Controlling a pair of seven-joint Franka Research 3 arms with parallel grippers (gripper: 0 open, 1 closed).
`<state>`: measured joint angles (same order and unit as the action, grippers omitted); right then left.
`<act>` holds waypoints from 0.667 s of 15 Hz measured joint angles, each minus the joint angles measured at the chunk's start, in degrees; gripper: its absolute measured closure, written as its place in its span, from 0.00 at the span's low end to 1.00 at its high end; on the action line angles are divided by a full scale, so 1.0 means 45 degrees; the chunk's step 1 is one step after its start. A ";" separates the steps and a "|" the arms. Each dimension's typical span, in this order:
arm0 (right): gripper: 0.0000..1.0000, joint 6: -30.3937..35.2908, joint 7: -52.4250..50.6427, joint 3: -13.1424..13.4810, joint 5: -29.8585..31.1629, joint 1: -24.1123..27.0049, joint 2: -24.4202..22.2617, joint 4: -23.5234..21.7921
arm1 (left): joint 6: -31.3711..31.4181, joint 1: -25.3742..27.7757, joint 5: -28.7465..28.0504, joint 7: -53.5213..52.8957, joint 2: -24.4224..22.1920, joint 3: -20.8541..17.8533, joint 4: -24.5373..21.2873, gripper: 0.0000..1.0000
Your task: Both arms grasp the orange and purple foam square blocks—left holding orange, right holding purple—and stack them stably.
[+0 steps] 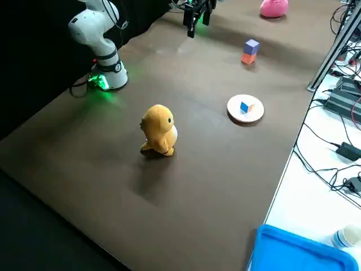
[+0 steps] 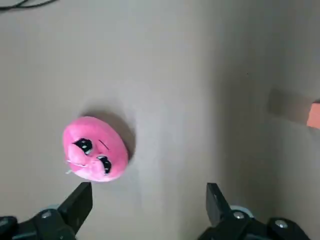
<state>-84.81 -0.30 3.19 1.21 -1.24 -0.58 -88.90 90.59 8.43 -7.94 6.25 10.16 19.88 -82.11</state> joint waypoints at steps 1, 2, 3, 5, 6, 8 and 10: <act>0.00 0.0000 -0.0003 -0.0003 -0.0001 0.0000 0.0000 0.0000 | 0.0000 0.0179 0.0016 -0.0196 -0.0026 -0.0001 0.0031 0.00; 0.00 0.0000 -0.0005 -0.0007 -0.0001 -0.0001 0.0000 0.0000 | 0.0000 0.0300 0.0022 -0.0262 -0.0074 -0.0004 0.0081 0.00; 0.00 -0.0001 -0.0007 -0.0012 -0.0002 -0.0001 0.0000 0.0000 | -0.0016 0.0344 0.0034 -0.0298 -0.0142 -0.0003 0.0120 0.00; 0.00 -0.0005 -0.0009 -0.0020 -0.0002 -0.0003 0.0000 0.0000 | -0.0236 0.0326 0.0036 -0.0299 -0.0268 0.0010 0.0128 0.00; 0.00 -0.0005 -0.0009 -0.0022 -0.0002 -0.0003 0.0000 0.0000 | -0.0389 0.0319 0.0036 -0.0299 -0.0295 0.0016 0.0128 0.00; 0.00 -0.0005 -0.0009 -0.0023 -0.0002 -0.0004 0.0000 0.0000 | -0.0618 0.0319 0.0036 -0.0084 -0.0303 0.0015 0.0128 0.00; 0.00 -0.0005 -0.0009 -0.0030 -0.0002 -0.0005 0.0000 0.0000 | -0.0708 0.0316 0.0038 0.0712 -0.0303 0.0039 0.0127 0.00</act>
<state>-84.83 -0.34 3.05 1.20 -1.26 -0.58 -88.90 87.40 9.86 -7.77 9.45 8.80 20.06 -81.54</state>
